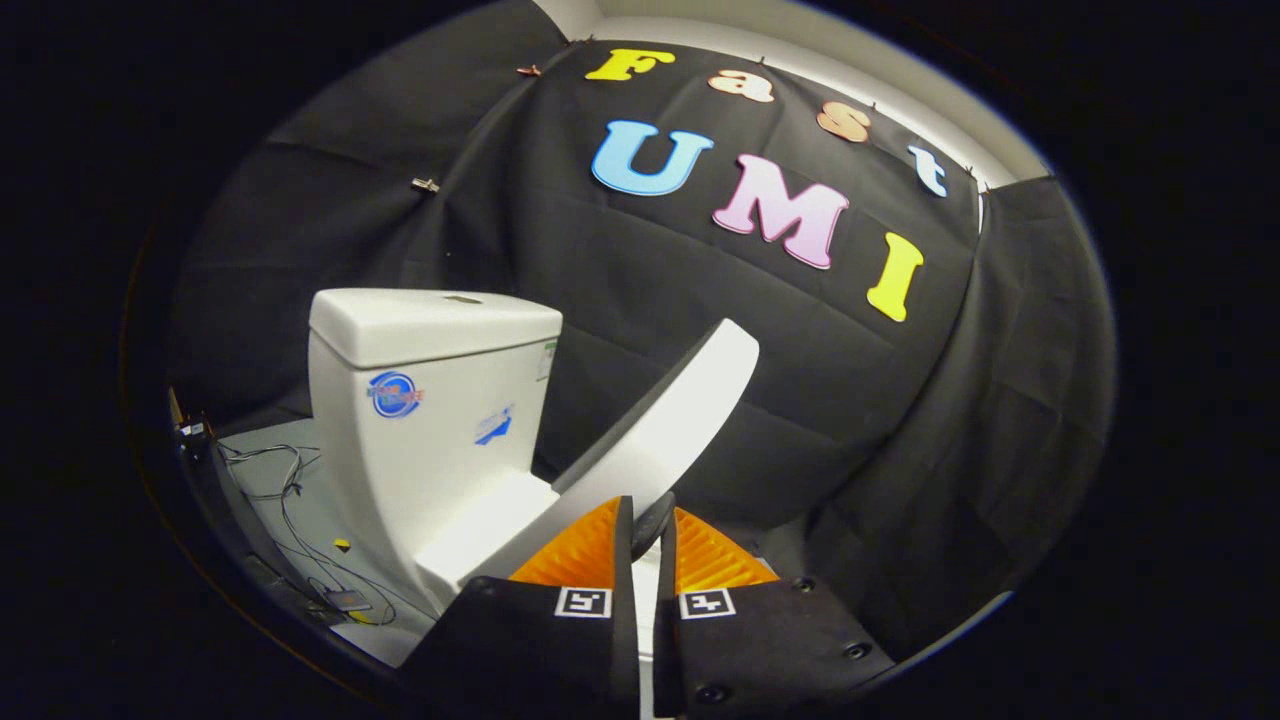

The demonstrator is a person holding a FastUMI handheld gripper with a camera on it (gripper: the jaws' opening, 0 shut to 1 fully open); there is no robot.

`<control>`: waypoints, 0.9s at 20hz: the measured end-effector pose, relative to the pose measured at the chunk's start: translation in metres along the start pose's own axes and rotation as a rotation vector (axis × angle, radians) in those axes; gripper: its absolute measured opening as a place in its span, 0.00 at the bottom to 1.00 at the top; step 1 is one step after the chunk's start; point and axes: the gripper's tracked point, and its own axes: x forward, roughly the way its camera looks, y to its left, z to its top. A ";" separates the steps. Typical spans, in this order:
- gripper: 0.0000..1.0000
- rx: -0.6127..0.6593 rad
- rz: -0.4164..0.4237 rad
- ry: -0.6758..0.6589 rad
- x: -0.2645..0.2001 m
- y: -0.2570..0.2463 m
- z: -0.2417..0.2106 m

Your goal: Open the toilet lid.

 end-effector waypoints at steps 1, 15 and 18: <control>0.10 -0.002 0.015 -0.009 0.001 0.009 0.007; 0.10 0.001 0.204 -0.078 0.008 0.106 0.056; 0.10 0.015 0.228 -0.080 0.008 0.117 0.060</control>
